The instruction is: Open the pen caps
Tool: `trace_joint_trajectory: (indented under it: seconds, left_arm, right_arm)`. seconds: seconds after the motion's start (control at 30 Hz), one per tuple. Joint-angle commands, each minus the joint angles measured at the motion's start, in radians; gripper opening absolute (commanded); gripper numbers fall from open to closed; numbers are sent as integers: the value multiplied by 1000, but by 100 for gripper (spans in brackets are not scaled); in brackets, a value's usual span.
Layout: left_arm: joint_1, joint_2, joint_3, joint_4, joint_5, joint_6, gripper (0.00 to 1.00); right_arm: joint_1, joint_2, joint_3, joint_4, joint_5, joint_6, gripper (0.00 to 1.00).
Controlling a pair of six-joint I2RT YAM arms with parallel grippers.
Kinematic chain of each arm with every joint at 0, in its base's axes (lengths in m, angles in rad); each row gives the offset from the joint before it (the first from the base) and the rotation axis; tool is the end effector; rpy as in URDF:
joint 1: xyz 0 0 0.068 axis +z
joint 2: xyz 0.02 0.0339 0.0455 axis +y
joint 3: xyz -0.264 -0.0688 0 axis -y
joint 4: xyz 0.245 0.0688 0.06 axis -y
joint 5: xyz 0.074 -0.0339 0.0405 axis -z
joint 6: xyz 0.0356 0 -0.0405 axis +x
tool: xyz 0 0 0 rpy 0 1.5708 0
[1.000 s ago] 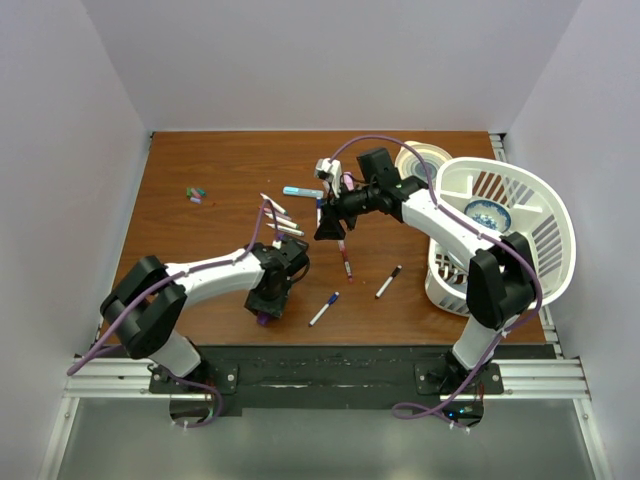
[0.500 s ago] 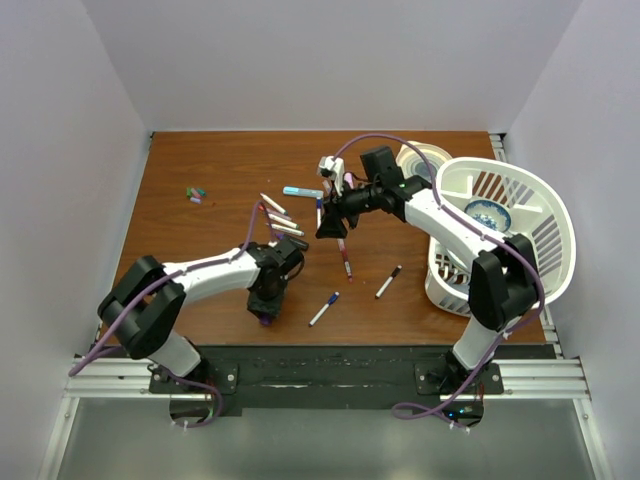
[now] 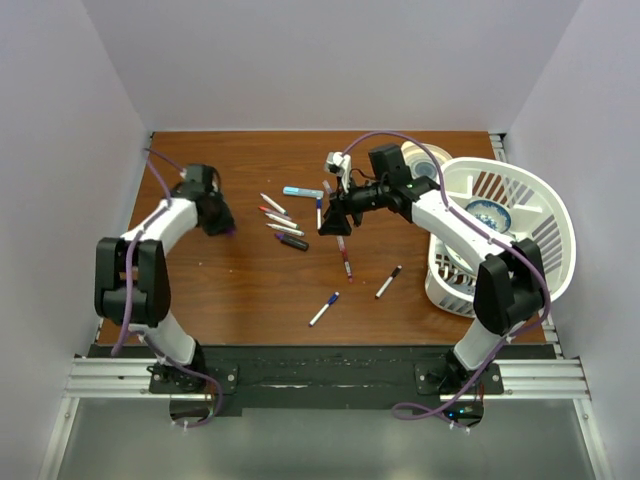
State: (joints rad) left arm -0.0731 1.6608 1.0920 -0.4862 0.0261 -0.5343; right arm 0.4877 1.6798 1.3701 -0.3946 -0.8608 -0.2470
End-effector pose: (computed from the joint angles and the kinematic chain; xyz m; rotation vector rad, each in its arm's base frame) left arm 0.3356 -0.0255 0.1997 -0.5961 2.5787 -0.2417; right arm 0.3181 0.1993 0.2955 -1.2004 1.8459 1.1013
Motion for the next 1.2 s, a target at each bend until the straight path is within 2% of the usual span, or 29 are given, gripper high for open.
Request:
trace_joint_trajectory:
  seconds: [0.0,0.13,0.37,0.6,0.63,0.8,0.97,1.07,1.17]
  left_arm:
    - [166,147,178,51,-8,8,1]
    - [222,298,375,-8,-72,17,3]
    - [277,436,517,-66,-94,26,9]
    - [286,482,580,-101,-110,42,30]
    - [288,481,585,-101,-110,46,37]
    - [292,461,585,-114,-112,69,53]
    - [300,409,569,-106,-94,89,56]
    - [300,308,517,-51,-48,97,57]
    - [302,134,389,53,29,103,66]
  right_arm:
    - [-3,-52,-12,45,-52,26,61]
    - [-3,-68,-16,51,-55,29,61]
    - [-1,-69,-16,53,-60,26,61]
    - [-3,-65,-16,48,-55,20,61]
    - [-3,-62,-16,46,-53,20,61]
    - [-5,-55,-17,43,-50,17,61]
    - [-3,-55,-17,37,-47,3,61]
    - [-5,-63,-19,20,-44,-40,62]
    - [-5,-66,-31,4,-61,-101,62]
